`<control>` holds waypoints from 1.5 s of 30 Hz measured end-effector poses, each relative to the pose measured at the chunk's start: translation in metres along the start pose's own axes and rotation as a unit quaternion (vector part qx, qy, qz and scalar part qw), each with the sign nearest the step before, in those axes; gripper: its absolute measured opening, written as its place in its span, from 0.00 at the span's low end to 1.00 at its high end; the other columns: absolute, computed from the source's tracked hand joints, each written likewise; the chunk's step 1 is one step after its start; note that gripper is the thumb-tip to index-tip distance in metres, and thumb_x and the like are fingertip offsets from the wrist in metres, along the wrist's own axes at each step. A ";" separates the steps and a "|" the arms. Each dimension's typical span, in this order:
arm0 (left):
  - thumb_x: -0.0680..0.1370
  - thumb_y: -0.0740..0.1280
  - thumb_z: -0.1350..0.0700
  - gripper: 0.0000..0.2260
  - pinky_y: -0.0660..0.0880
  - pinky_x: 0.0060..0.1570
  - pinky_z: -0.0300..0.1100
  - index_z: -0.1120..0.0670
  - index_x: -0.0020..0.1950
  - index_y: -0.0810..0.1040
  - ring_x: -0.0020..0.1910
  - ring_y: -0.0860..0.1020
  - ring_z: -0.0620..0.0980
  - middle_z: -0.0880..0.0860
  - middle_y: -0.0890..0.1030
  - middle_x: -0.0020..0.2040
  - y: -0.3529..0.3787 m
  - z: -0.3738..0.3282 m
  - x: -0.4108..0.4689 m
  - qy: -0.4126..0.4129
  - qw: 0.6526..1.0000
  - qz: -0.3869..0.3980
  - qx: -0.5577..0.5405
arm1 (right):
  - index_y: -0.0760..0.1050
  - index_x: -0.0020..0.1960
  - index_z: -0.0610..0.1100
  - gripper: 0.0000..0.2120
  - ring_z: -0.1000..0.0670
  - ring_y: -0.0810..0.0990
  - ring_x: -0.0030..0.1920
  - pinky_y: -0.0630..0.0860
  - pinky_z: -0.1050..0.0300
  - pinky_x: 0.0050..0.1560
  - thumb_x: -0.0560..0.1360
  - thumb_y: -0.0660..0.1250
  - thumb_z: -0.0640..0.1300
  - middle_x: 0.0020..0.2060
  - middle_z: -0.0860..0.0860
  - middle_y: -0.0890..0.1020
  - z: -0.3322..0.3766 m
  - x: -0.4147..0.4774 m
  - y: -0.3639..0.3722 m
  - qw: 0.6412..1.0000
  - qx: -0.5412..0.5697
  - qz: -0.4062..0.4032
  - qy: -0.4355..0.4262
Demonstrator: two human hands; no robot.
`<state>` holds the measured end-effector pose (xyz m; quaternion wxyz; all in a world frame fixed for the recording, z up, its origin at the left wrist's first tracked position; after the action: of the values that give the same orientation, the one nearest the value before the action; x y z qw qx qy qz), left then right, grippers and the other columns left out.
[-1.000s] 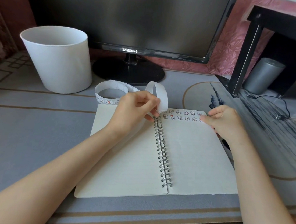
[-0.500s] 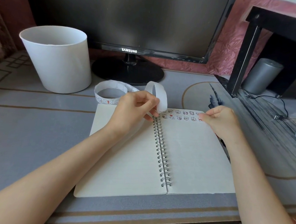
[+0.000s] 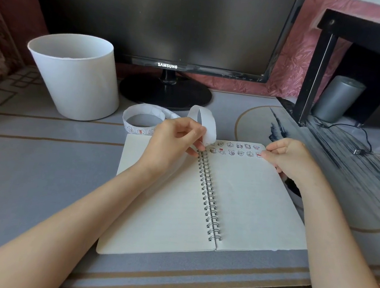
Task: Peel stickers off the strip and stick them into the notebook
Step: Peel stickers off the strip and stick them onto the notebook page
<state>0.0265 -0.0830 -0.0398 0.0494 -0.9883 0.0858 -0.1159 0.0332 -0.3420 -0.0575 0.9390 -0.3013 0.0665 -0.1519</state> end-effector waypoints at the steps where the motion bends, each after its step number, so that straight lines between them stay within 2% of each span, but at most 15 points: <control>1: 0.80 0.64 0.61 0.09 0.80 0.39 0.45 0.61 0.41 0.78 0.36 0.81 0.47 0.57 0.80 0.37 0.000 0.000 0.000 0.000 1.000 0.000 -0.001 | 0.75 0.50 0.40 0.06 0.52 0.72 0.31 0.68 0.59 0.28 0.73 0.69 0.37 0.37 0.49 0.77 -0.002 0.001 -0.001 1.000 -0.002 -0.003 0.003; 4: 0.80 0.64 0.61 0.09 0.80 0.39 0.44 0.61 0.41 0.78 0.36 0.81 0.48 0.57 0.80 0.37 0.000 0.000 0.001 0.001 1.000 -0.001 -0.005 | 0.76 0.50 0.41 0.04 0.53 0.72 0.29 0.67 0.65 0.20 0.75 0.66 0.37 0.34 0.50 0.76 0.002 -0.001 -0.004 1.000 -0.009 -0.027 -0.002; 7: 0.80 0.64 0.61 0.09 0.80 0.38 0.42 0.61 0.42 0.78 0.36 0.81 0.48 0.55 0.79 0.36 0.000 0.000 0.001 0.005 1.000 -0.001 -0.007 | 0.76 0.48 0.43 0.02 0.55 0.75 0.32 0.71 0.62 0.33 0.75 0.66 0.40 0.36 0.52 0.78 0.021 -0.008 -0.006 0.993 -0.004 -0.084 -0.077; 9: 0.80 0.64 0.61 0.08 0.80 0.37 0.42 0.62 0.42 0.78 0.36 0.81 0.48 0.53 0.79 0.35 0.000 0.000 0.001 0.007 1.000 -0.002 -0.008 | 0.77 0.46 0.46 0.01 0.57 0.75 0.36 0.71 0.65 0.40 0.75 0.66 0.41 0.38 0.54 0.79 0.040 -0.017 0.000 0.984 0.025 -0.088 -0.154; 11: 0.80 0.63 0.61 0.09 0.79 0.35 0.40 0.63 0.43 0.78 0.36 0.80 0.47 0.53 0.78 0.35 -0.001 0.000 0.001 0.011 1.000 -0.005 -0.011 | 0.77 0.45 0.46 0.01 0.62 0.75 0.38 0.69 0.71 0.41 0.75 0.67 0.41 0.40 0.57 0.79 0.058 -0.027 0.012 0.972 0.049 -0.048 -0.227; 12: 0.80 0.63 0.61 0.09 0.78 0.33 0.39 0.64 0.43 0.78 0.35 0.80 0.47 0.54 0.78 0.36 -0.002 -0.001 0.001 0.013 1.000 -0.008 -0.013 | 0.77 0.46 0.46 0.01 0.63 0.75 0.39 0.69 0.71 0.42 0.75 0.67 0.40 0.41 0.58 0.80 0.065 -0.033 0.019 0.965 0.055 -0.019 -0.254; 16: 0.80 0.63 0.61 0.09 0.75 0.30 0.36 0.63 0.42 0.77 0.35 0.80 0.47 0.58 0.79 0.38 -0.004 -0.004 0.002 0.019 0.999 -0.020 -0.023 | 0.76 0.48 0.42 0.06 0.54 0.78 0.45 0.72 0.60 0.44 0.73 0.71 0.38 0.45 0.52 0.82 0.081 -0.048 0.041 0.947 0.047 0.069 -0.310; 21: 0.80 0.63 0.60 0.09 0.76 0.31 0.38 0.57 0.40 0.77 0.34 0.80 0.47 0.49 0.79 0.34 -0.005 -0.005 0.002 0.028 0.999 -0.023 -0.028 | 0.77 0.49 0.42 0.06 0.52 0.78 0.50 0.75 0.57 0.49 0.72 0.71 0.38 0.47 0.51 0.82 0.090 -0.053 0.035 0.946 0.034 0.068 -0.316; 27: 0.80 0.63 0.61 0.09 0.76 0.32 0.40 0.58 0.41 0.77 0.34 0.80 0.47 0.48 0.79 0.34 -0.004 -0.007 0.002 0.031 0.998 -0.020 -0.045 | 0.75 0.46 0.46 0.06 0.57 0.79 0.47 0.76 0.57 0.44 0.72 0.71 0.40 0.44 0.54 0.82 0.111 -0.069 0.031 0.942 0.022 0.037 -0.333; 30: 0.80 0.63 0.61 0.09 0.76 0.30 0.39 0.58 0.41 0.76 0.33 0.80 0.46 0.47 0.79 0.33 -0.006 -0.008 0.002 0.030 0.998 -0.024 -0.055 | 0.72 0.46 0.51 0.09 0.57 0.79 0.48 0.77 0.51 0.47 0.72 0.71 0.42 0.43 0.56 0.81 0.113 -0.068 0.043 0.939 -0.016 0.021 -0.344; 32: 0.80 0.63 0.61 0.09 0.75 0.28 0.37 0.57 0.40 0.76 0.32 0.80 0.46 0.49 0.78 0.33 -0.007 -0.009 0.002 0.033 0.997 -0.032 -0.055 | 0.72 0.45 0.51 0.09 0.55 0.79 0.45 0.77 0.47 0.48 0.71 0.72 0.43 0.40 0.56 0.80 0.108 -0.062 0.052 0.943 -0.026 0.032 -0.331; 35: 0.80 0.63 0.61 0.10 0.74 0.27 0.36 0.56 0.40 0.76 0.32 0.80 0.45 0.47 0.78 0.31 -0.009 -0.010 0.003 0.038 0.997 -0.042 -0.047 | 0.73 0.44 0.48 0.09 0.51 0.79 0.41 0.78 0.52 0.46 0.71 0.73 0.40 0.37 0.54 0.79 0.104 -0.056 0.060 0.946 0.031 0.061 -0.316; 39: 0.81 0.61 0.59 0.10 0.73 0.27 0.37 0.57 0.41 0.76 0.32 0.79 0.46 0.50 0.78 0.35 -0.006 -0.009 0.003 0.023 0.997 -0.027 -0.070 | 0.74 0.41 0.49 0.10 0.55 0.78 0.39 0.73 0.63 0.41 0.71 0.73 0.37 0.37 0.54 0.80 0.099 -0.054 0.060 0.947 0.097 0.057 -0.302; 42: 0.80 0.63 0.60 0.08 0.74 0.29 0.37 0.58 0.43 0.78 0.34 0.79 0.46 0.52 0.80 0.39 -0.003 -0.007 0.002 0.022 0.999 -0.005 -0.050 | 0.77 0.41 0.50 0.09 0.54 0.79 0.39 0.74 0.60 0.42 0.71 0.72 0.37 0.37 0.54 0.81 0.095 -0.050 0.058 0.945 0.136 0.049 -0.294; 45: 0.79 0.65 0.62 0.07 0.75 0.31 0.38 0.57 0.43 0.79 0.35 0.79 0.46 0.49 0.81 0.36 -0.002 -0.006 0.001 0.033 0.999 0.007 -0.032 | 0.78 0.41 0.49 0.08 0.55 0.78 0.38 0.74 0.62 0.41 0.71 0.72 0.36 0.36 0.53 0.82 0.094 -0.050 0.057 0.944 0.146 0.047 -0.293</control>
<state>0.0262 -0.0816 -0.0335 0.0160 -0.9844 0.0976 -0.1456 0.0204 -0.2299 -0.0130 0.9567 -0.1887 -0.2207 -0.0200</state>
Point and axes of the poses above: each hand's wrist, its own x-axis towards the middle knuckle, its own y-axis out of the palm, z = x × y, the point moved 5 cm from there along x, towards the middle knuckle
